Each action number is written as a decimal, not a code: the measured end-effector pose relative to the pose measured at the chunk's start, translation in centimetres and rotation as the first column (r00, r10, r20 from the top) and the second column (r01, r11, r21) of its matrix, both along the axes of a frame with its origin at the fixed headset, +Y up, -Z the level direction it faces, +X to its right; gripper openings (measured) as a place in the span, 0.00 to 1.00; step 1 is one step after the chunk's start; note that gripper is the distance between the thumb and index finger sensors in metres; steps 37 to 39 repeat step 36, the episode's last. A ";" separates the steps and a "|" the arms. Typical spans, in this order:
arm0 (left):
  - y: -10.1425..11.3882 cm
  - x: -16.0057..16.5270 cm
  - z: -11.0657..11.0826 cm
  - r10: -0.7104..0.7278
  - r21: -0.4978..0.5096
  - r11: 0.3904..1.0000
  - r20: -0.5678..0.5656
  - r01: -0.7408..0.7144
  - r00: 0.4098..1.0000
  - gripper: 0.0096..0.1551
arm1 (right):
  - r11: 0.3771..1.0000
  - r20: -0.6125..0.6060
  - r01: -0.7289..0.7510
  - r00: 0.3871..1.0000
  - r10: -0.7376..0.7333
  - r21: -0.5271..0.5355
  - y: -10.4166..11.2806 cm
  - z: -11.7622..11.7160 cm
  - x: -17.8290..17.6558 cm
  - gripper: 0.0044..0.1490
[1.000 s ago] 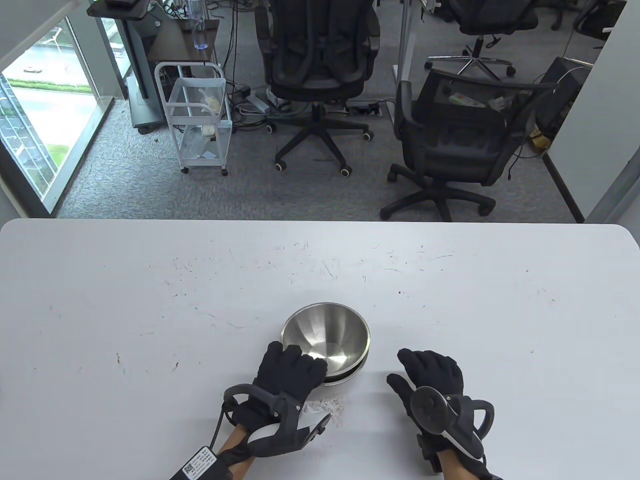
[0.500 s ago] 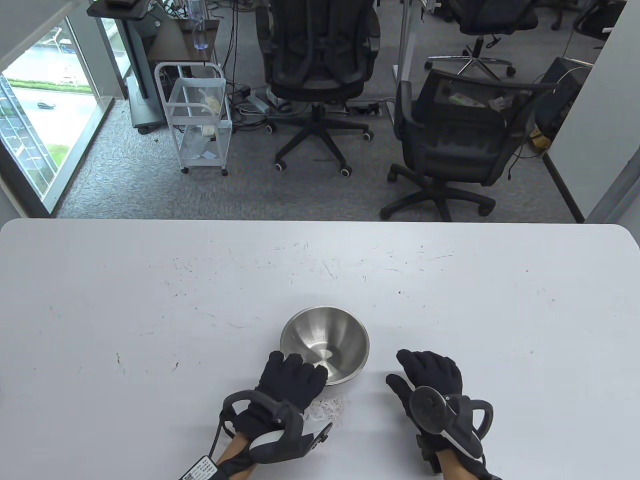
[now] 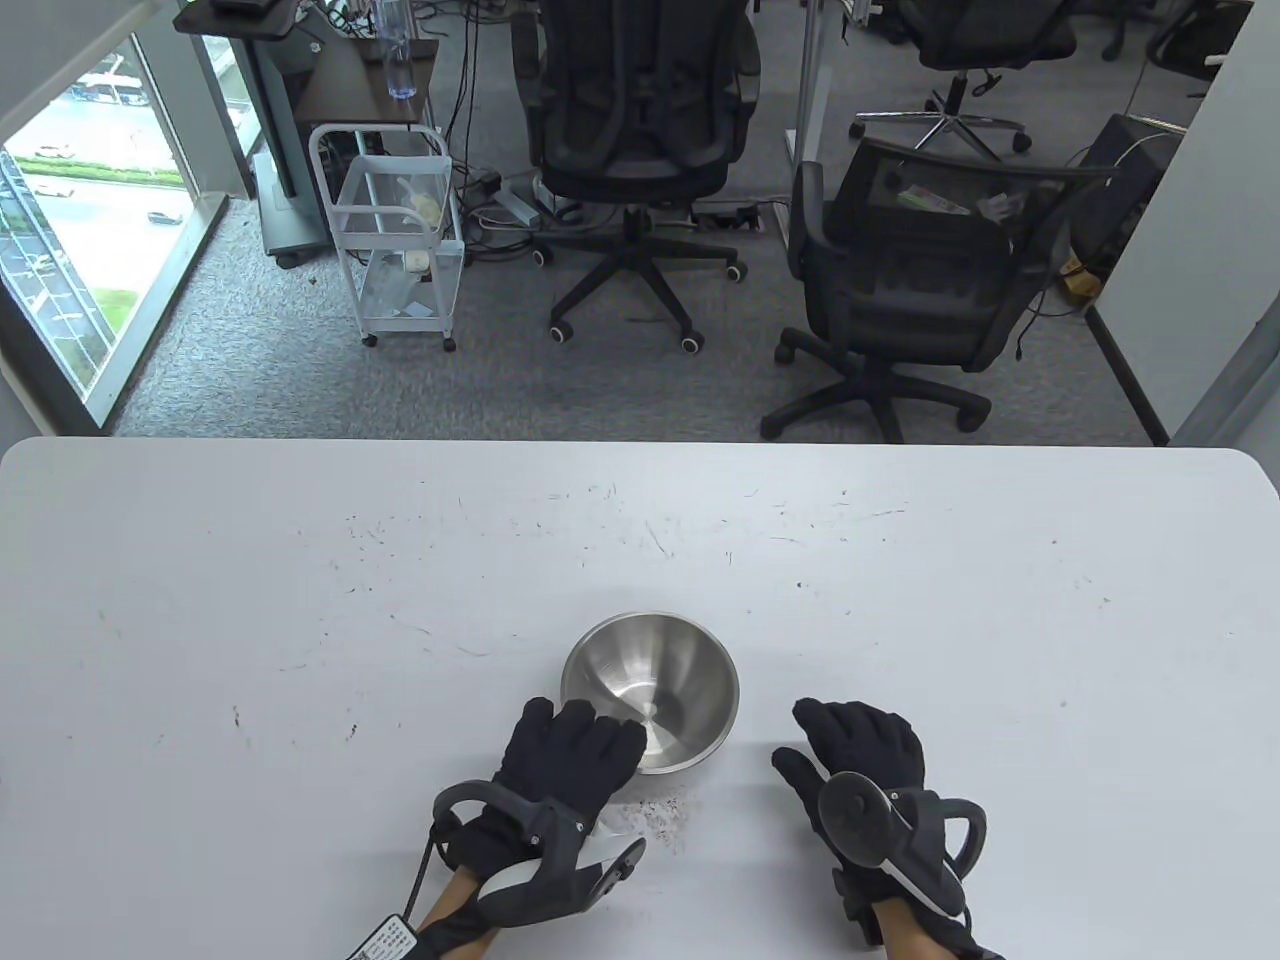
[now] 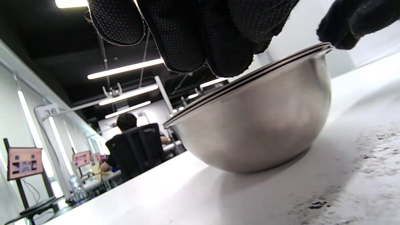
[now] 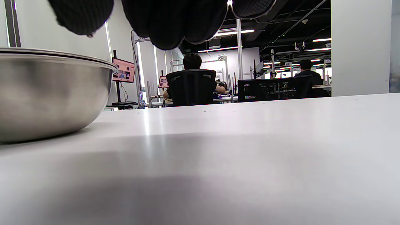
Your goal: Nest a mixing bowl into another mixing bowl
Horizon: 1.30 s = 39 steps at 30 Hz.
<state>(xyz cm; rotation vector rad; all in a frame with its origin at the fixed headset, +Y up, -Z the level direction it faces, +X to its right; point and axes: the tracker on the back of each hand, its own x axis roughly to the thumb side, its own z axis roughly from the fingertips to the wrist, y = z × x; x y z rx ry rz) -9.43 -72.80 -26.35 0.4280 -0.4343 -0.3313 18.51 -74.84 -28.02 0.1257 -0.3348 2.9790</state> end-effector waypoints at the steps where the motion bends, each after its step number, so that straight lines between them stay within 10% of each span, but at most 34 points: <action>1: 0.1 -0.3 0.0 0.006 0.003 1.000 -0.008 -0.006 1.000 0.26 | 1.000 0.000 -0.002 1.000 0.002 0.001 0.0 0.0 0.0 0.37; 22: 0.7 -10.0 0.3 0.263 0.049 0.965 -0.192 -0.259 0.945 0.32 | 0.998 -0.032 -0.034 0.999 0.035 0.049 0.2 0.4 -0.8 0.37; 39: 0.1 -10.8 0.6 0.325 0.035 0.945 -0.230 -0.326 0.917 0.33 | 0.998 -0.036 -0.038 0.999 0.040 0.052 0.2 0.4 -0.9 0.37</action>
